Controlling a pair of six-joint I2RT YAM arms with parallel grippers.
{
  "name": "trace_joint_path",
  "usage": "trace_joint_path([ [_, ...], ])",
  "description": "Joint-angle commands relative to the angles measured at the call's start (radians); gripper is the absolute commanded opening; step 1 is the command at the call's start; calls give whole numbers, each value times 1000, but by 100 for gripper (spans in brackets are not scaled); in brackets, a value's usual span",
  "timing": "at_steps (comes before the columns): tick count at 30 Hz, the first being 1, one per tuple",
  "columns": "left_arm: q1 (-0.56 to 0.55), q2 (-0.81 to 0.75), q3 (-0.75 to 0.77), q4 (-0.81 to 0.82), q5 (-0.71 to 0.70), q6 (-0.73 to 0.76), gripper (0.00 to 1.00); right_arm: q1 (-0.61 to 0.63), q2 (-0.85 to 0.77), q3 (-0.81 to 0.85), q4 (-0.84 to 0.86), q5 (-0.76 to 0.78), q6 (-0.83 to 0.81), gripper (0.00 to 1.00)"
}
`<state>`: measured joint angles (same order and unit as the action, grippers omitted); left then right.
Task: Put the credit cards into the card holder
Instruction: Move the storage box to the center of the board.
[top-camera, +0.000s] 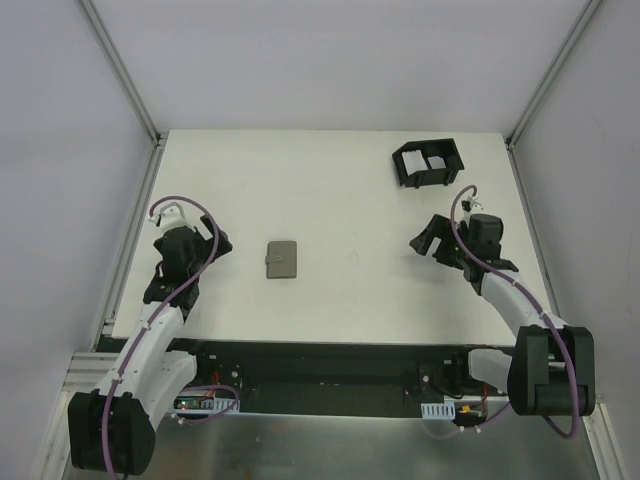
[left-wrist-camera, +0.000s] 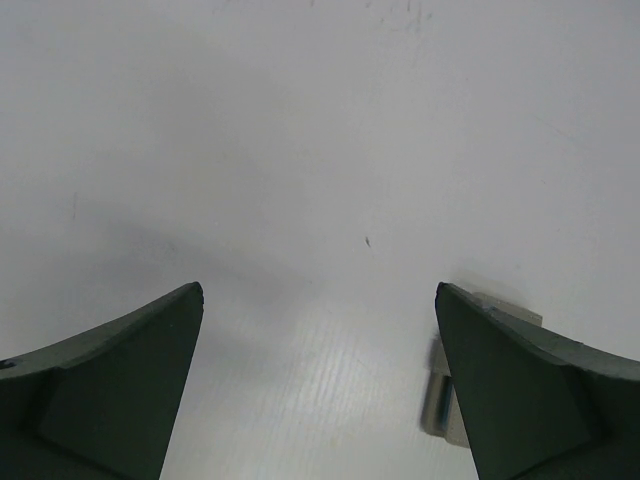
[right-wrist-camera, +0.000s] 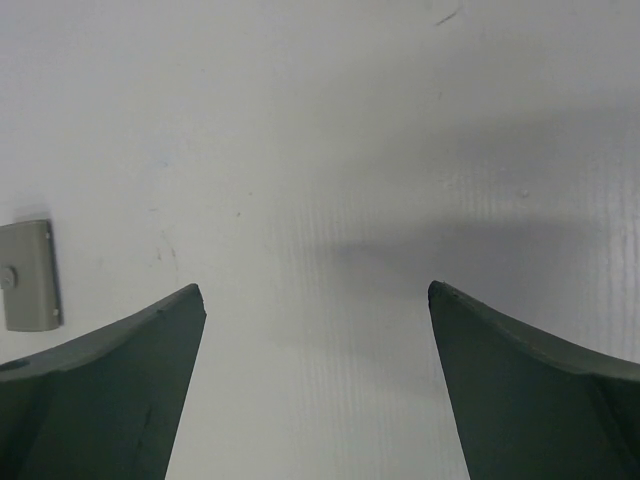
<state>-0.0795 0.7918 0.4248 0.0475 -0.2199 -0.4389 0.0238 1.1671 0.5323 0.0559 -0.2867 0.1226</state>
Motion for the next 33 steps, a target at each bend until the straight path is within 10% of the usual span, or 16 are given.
trace_joint_path([
  [1, -5, 27, 52, -44, 157, -47, 99, -5, 9, 63, 13, -101, 89, 96],
  [10, -19, 224, 106, -52, 435, -38, 99, 2, 26, 80, 24, -170, 138, 99],
  [33, -224, 678, 338, -54, 453, -6, 84, 76, 57, 132, 4, -166, 156, 80],
])
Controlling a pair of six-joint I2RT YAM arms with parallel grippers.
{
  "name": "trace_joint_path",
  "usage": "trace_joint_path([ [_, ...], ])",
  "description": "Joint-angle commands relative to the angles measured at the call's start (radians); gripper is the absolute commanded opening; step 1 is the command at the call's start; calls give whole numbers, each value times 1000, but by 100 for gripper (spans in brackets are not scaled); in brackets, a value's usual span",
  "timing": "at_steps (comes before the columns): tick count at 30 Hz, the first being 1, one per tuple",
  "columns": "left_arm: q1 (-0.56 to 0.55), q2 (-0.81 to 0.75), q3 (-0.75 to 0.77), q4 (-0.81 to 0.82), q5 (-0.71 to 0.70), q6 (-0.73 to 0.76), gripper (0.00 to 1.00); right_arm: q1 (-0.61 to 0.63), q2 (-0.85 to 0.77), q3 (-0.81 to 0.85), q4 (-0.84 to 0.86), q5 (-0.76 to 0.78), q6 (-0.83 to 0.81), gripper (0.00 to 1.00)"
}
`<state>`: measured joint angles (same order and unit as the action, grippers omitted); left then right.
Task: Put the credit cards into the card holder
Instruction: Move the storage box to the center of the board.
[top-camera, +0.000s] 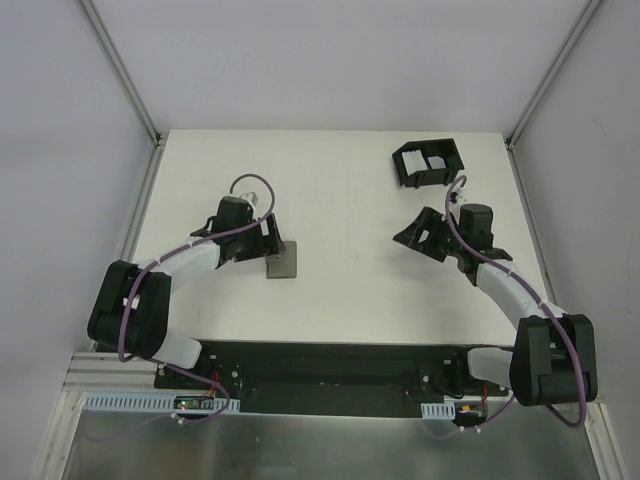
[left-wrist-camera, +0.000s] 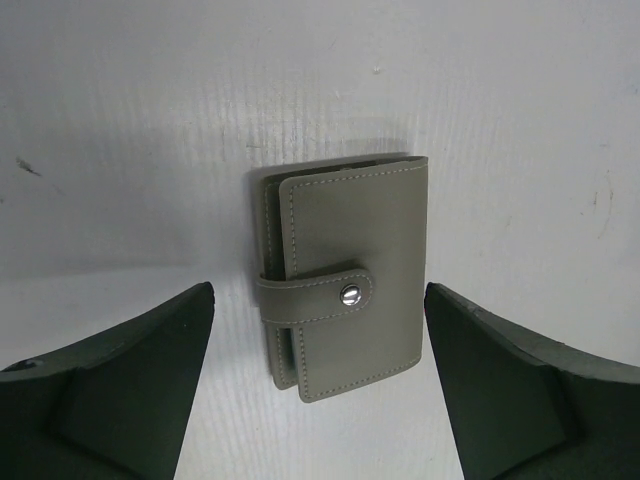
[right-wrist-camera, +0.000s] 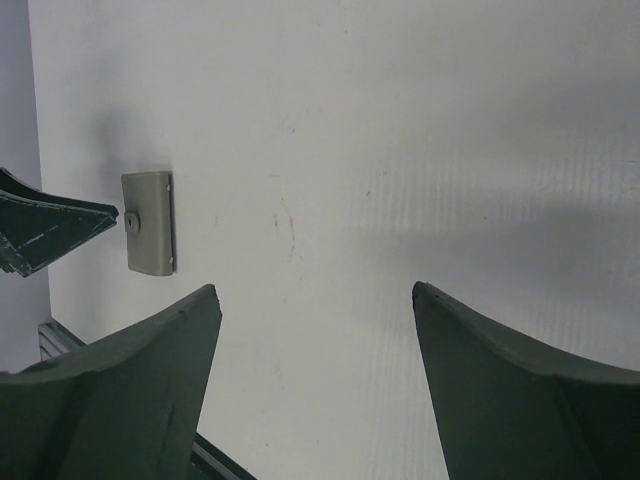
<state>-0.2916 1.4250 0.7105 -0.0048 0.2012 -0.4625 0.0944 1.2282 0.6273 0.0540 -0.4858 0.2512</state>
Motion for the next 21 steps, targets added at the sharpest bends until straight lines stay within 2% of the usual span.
trace_joint_path([
  [1, -14, 54, 55, 0, 33, 21, 84, 4, -10, 41, -21, 65, 31, 80],
  [5, -14, 37, 52, 0, 11, 33, 83, 1, -18, 103, -144, 232, 36, 85],
  [7, -14, 14, 47, 0, 4, 48, 85, -18, -1, 159, -218, 327, 46, 92],
  [11, -14, -38, 27, 0, -39, 68, 85, -85, 62, 280, -253, 358, 60, 94],
  [15, -14, -86, 18, 0, -65, 90, 88, -131, 190, 474, -282, 385, 72, 96],
  [21, -12, -152, 10, 31, -46, 125, 92, -154, 503, 811, -381, 444, 71, 96],
])
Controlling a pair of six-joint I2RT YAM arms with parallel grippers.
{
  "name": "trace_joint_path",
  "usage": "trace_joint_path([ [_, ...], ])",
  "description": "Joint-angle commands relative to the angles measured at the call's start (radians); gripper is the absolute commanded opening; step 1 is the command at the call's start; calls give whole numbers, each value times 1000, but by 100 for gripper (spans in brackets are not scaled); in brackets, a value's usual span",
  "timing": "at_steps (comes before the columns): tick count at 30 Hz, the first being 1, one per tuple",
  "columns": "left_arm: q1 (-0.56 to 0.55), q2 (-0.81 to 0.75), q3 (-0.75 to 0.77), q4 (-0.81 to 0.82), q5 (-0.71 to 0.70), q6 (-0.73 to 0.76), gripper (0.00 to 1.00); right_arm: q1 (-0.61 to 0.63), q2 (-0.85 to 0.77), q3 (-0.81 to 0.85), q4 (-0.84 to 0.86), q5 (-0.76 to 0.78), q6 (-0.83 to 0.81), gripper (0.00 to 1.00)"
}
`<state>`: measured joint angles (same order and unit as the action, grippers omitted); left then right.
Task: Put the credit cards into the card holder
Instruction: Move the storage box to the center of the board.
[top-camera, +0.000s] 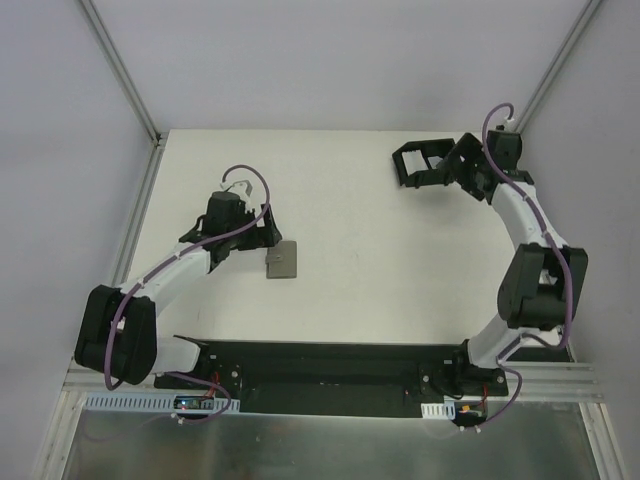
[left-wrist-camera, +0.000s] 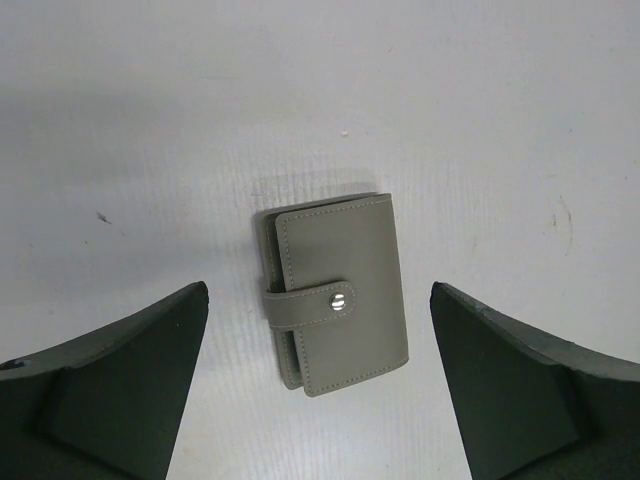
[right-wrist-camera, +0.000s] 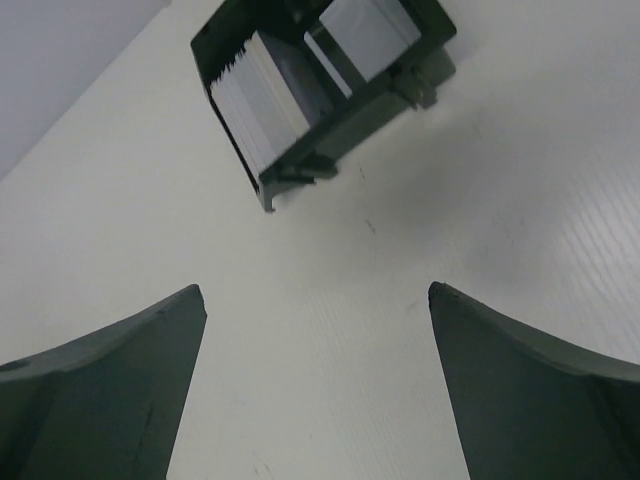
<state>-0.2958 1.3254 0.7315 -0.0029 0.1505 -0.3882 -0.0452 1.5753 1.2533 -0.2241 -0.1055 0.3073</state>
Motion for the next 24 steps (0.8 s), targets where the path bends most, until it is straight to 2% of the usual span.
trace_joint_path([
  [1, -8, -60, -9, 32, 17, 54, 92, -18, 198, 223, -106, 81, 19, 95],
  [9, -8, -109, -26, 50, 3, 68, 93, -31, 408, 440, -149, 133, 52, 92],
  [17, -8, -115, -26, 50, -15, 74, 93, -30, 499, 529, -136, 173, 124, 90],
  [24, -8, -121, -29, 50, -25, 74, 94, -30, 584, 603, -167, 170, 119, 88],
])
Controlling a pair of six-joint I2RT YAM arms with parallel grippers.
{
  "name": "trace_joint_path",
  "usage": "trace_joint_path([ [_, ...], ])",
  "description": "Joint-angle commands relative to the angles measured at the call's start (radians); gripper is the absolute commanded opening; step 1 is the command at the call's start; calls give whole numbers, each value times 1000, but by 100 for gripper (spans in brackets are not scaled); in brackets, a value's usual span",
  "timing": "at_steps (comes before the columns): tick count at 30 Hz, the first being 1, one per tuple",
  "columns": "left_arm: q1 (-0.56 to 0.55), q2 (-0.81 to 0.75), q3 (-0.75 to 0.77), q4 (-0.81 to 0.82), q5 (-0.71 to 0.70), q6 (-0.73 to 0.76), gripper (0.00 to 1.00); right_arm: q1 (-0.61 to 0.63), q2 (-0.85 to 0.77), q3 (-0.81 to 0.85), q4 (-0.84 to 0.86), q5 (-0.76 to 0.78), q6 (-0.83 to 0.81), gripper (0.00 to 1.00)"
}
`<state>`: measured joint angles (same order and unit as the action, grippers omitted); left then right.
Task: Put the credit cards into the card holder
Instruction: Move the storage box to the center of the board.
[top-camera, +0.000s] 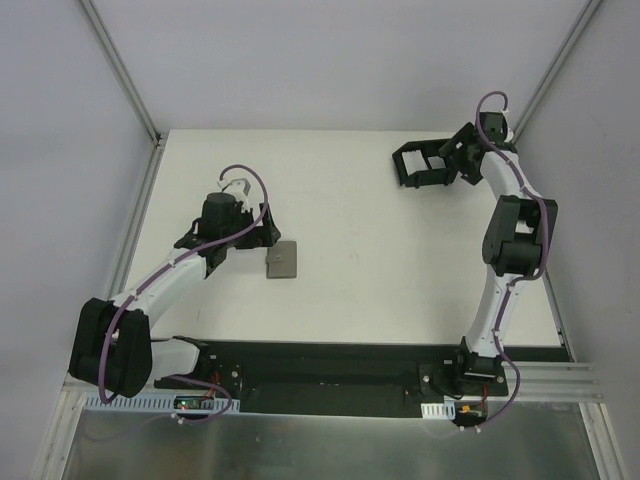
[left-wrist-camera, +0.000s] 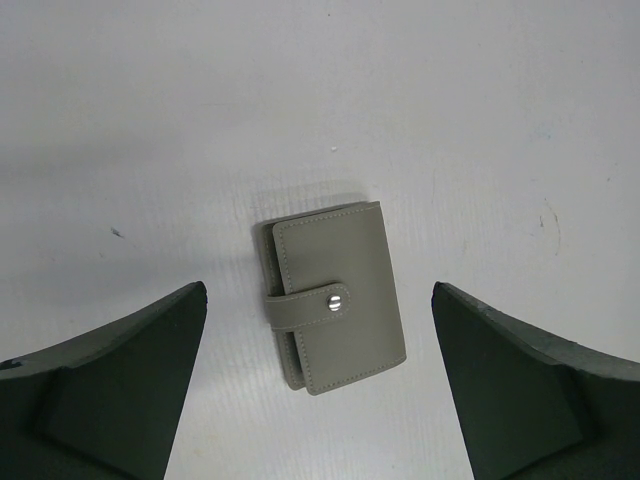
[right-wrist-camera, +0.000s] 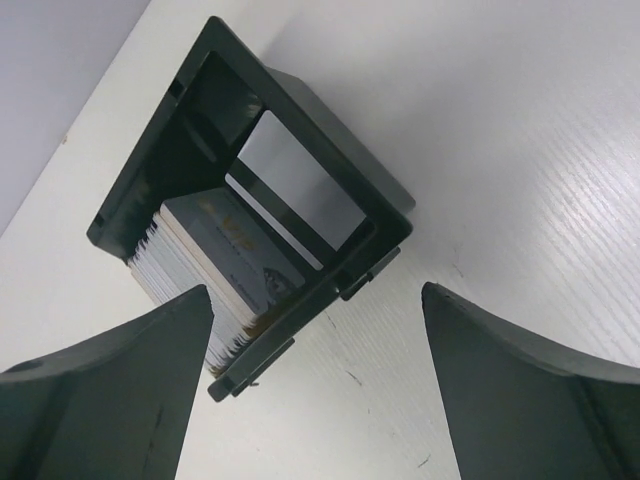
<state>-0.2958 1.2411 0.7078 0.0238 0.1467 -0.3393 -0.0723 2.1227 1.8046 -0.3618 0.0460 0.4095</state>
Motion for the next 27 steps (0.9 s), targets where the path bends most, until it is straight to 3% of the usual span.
trace_joint_path([
  [1, -8, -43, -11, 22, -24, 25, 94, -3, 45, 55, -29, 12, 17, 88],
  [12, -6, -89, -41, 27, -68, 39, 95, 6, 103, 121, -45, -29, -31, 81],
  [27, -6, -80, -41, 27, -67, 37, 95, 31, 108, 78, -22, -35, -52, 77],
])
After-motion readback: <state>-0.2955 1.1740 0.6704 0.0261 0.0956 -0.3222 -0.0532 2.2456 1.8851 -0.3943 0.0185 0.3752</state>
